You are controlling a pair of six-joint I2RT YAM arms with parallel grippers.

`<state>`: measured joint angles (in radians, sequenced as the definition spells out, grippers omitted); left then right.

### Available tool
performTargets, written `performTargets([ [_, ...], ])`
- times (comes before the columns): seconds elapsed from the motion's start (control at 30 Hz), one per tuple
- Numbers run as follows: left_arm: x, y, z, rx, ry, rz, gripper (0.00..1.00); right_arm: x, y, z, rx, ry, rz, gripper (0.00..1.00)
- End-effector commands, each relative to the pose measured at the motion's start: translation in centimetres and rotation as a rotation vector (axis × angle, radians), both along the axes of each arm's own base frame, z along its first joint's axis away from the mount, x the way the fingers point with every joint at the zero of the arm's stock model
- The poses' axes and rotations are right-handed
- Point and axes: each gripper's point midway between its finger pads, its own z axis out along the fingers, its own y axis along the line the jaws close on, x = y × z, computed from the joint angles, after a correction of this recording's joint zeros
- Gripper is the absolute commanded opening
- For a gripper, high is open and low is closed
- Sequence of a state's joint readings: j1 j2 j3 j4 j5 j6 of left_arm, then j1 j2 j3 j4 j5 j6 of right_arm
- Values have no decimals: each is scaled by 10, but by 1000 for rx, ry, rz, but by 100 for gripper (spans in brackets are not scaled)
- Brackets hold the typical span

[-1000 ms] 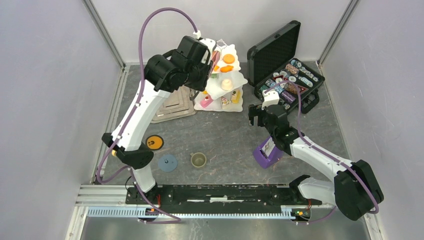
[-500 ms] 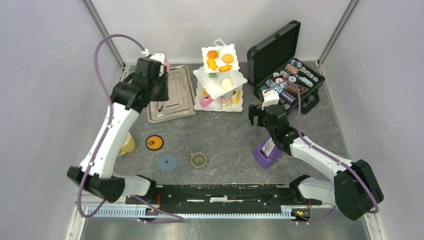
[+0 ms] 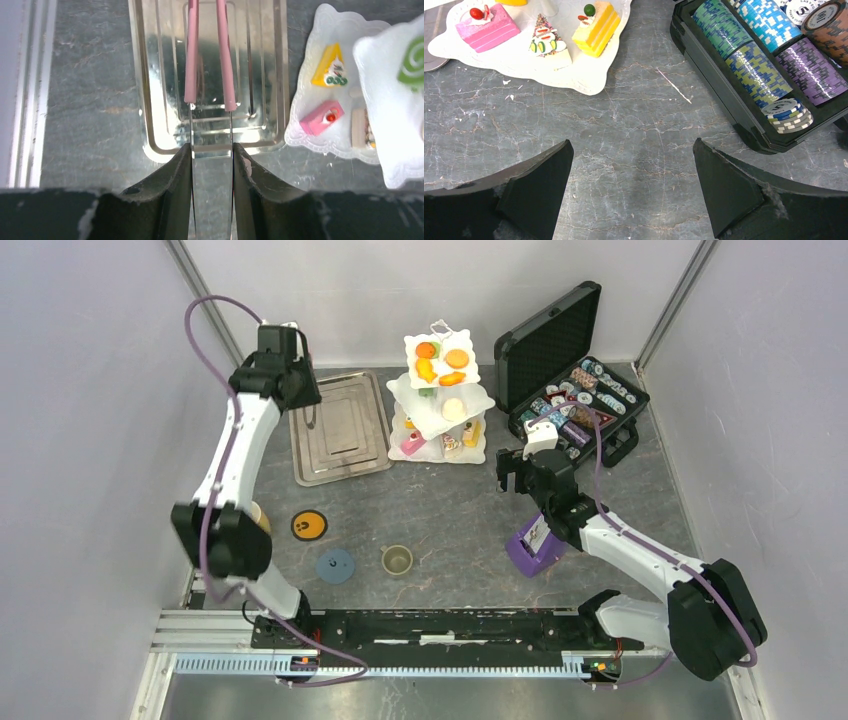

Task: Serve the afternoon tea

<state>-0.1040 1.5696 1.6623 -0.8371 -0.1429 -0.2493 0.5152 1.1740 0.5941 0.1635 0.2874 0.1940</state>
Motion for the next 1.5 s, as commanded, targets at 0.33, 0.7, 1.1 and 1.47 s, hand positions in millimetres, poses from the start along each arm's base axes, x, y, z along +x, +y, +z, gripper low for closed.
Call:
performTargets([
  [0.33, 138, 41, -88, -53, 187, 7, 25, 10, 7, 11, 12, -28, 6, 98],
  [0.7, 145, 68, -114, 27, 225, -18, 31, 11, 8, -1, -3, 3, 5, 98],
  [1.1, 163, 81, -121, 36, 182, -24, 36, 13, 6, -3, -17, 8, -3, 98],
  [1.47, 175, 88, -129, 46, 154, -25, 39, 13, 6, -7, -26, 16, -7, 98],
])
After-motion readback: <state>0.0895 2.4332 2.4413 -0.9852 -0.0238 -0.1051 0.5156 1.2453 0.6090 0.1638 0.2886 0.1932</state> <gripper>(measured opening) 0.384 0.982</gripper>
